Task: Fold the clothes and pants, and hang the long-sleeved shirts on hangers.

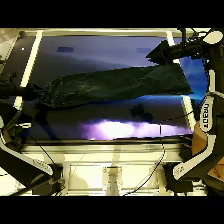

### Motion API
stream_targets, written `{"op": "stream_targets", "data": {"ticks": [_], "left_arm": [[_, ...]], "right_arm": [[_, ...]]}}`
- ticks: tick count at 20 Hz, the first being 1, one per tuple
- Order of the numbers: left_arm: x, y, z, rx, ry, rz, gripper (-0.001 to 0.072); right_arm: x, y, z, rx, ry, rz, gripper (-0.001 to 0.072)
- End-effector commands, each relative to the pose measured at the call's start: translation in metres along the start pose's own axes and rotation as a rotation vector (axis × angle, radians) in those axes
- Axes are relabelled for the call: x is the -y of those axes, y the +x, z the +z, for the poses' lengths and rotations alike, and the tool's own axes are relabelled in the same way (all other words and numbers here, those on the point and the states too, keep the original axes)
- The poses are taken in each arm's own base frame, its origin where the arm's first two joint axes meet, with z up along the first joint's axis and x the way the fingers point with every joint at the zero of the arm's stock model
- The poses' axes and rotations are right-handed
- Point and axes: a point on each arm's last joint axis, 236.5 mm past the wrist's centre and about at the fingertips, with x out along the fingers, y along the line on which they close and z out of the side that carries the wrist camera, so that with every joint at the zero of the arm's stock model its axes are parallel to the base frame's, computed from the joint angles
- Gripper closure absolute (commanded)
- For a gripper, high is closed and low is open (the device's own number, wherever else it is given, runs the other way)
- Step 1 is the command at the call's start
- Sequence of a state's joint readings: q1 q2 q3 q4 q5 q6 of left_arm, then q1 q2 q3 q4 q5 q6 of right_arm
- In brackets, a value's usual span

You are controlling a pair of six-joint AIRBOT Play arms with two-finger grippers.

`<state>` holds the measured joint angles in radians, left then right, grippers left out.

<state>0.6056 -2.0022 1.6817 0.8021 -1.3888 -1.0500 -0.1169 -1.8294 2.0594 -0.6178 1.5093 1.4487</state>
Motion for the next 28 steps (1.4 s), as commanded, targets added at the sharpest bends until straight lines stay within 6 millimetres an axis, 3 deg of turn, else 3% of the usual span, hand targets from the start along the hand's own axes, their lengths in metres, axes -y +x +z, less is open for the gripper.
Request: {"op": "stream_targets", "data": {"ticks": [1, 6, 10, 17, 18, 22, 24, 25, 28], "left_arm": [[-0.016, 0.007, -0.009, -0.032, 0.013, -0.004, 0.0200], [0.000, 0.010, 0.000, 0.009, 0.022, -0.108, 0.0201], [0.001, 0.021, -0.018, -0.067, -0.001, -0.162, 0.0201], [0.034, 0.036, -0.012, -0.060, -0.013, -0.286, 0.0230], [0.037, 0.038, -0.013, -0.065, -0.007, -0.287, 0.0248], [0.045, 0.040, -0.016, -0.081, 0.029, -0.301, 0.0676], [0.053, 0.033, -0.024, -0.113, 0.038, -0.332, 0.0684], [0.059, 0.028, -0.028, -0.128, 0.047, -0.345, 0.0685], [0.083, 0.002, -0.026, -0.124, 0.064, -0.341, 0.0687]], "right_arm": [[-0.001, 0.000, -0.004, -0.015, -0.001, 0.002, 0.0392], [-0.001, 0.000, -0.005, -0.020, -0.001, 0.003, 0.0392], [-0.001, 0.000, -0.005, -0.020, -0.001, 0.003, 0.0392], [-0.004, 0.003, -0.005, -0.023, -0.004, 0.006, 0.0392], [-0.006, 0.005, -0.007, -0.028, -0.009, 0.008, 0.0392], [-0.024, 0.024, -0.016, -0.065, -0.037, 0.026, 0.0405], [-0.037, 0.037, -0.020, -0.078, -0.055, 0.038, 0.0587], [-0.044, 0.045, -0.019, -0.070, -0.058, 0.043, 0.0590], [-0.070, 0.073, -0.007, 0.002, -0.071, 0.064, 0.0693]]}}
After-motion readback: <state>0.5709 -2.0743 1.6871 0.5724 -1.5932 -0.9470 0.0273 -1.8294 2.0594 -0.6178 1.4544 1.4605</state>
